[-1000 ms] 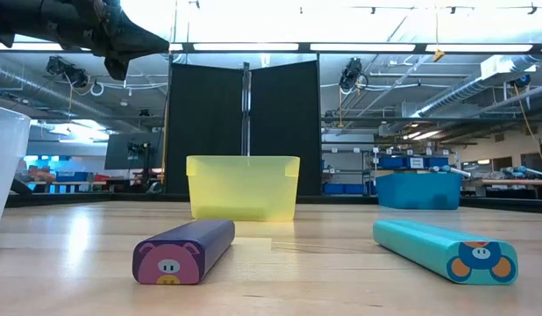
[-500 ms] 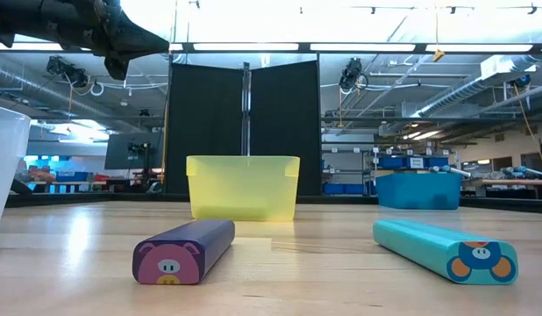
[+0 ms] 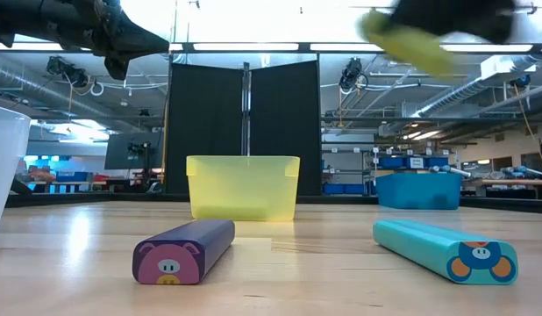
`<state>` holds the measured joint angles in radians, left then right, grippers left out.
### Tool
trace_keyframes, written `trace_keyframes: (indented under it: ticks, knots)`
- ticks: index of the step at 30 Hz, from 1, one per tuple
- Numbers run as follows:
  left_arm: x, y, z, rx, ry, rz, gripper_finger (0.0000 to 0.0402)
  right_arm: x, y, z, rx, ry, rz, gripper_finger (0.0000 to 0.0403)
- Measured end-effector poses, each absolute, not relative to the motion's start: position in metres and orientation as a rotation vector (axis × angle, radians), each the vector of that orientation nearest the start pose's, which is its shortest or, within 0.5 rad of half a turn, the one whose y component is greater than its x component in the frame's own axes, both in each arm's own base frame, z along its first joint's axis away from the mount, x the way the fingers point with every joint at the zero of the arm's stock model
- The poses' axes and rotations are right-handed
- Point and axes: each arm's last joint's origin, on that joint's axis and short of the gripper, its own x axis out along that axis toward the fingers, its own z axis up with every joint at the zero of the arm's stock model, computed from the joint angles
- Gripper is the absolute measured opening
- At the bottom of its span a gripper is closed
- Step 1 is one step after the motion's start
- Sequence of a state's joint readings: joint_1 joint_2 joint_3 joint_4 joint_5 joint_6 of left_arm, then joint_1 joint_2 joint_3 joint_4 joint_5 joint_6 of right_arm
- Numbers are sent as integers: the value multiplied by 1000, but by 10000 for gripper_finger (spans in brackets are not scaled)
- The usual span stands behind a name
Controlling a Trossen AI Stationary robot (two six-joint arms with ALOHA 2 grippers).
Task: Sort blocks
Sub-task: Put the light green block into the yellow bin, then put the purple block into the transparent bin
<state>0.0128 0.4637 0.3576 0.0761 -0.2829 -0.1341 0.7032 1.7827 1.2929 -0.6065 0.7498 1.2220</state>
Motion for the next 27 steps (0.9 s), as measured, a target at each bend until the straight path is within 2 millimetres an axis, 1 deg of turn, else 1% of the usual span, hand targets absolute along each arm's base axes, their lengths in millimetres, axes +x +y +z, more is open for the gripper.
trace_keyframes:
  ticks: [5, 7, 9, 12, 15, 18, 21, 23, 27]
  knots:
    - [129, 10, 252, -129, 10, 297, 6, 343, 171, 238, 266, 461, -485, 115]
    - [129, 10, 252, -129, 10, 297, 6, 360, 151, 246, 222, 394, -491, 115]
    - [129, 10, 252, -129, 10, 297, 6, 373, 131, 252, 181, 355, -496, 115]
    - [129, 10, 252, -130, 11, 297, 6, 384, 104, 255, 173, 359, -493, 115]
    - [129, 10, 252, -129, 17, 297, 6, 389, 82, 251, 236, 407, -479, 115]
    - [129, 10, 251, -128, 26, 298, 6, 393, 70, 246, 251, 434, -488, 115]
    - [129, 10, 250, -126, 37, 299, 6, 394, 65, 243, 246, 445, -484, 120]
    - [129, 10, 249, -125, 45, 299, 6, 394, 64, 242, 244, 454, -489, 156]
    - [129, 10, 249, -126, 43, 299, 6, 395, 61, 241, 217, 466, -494, 253]
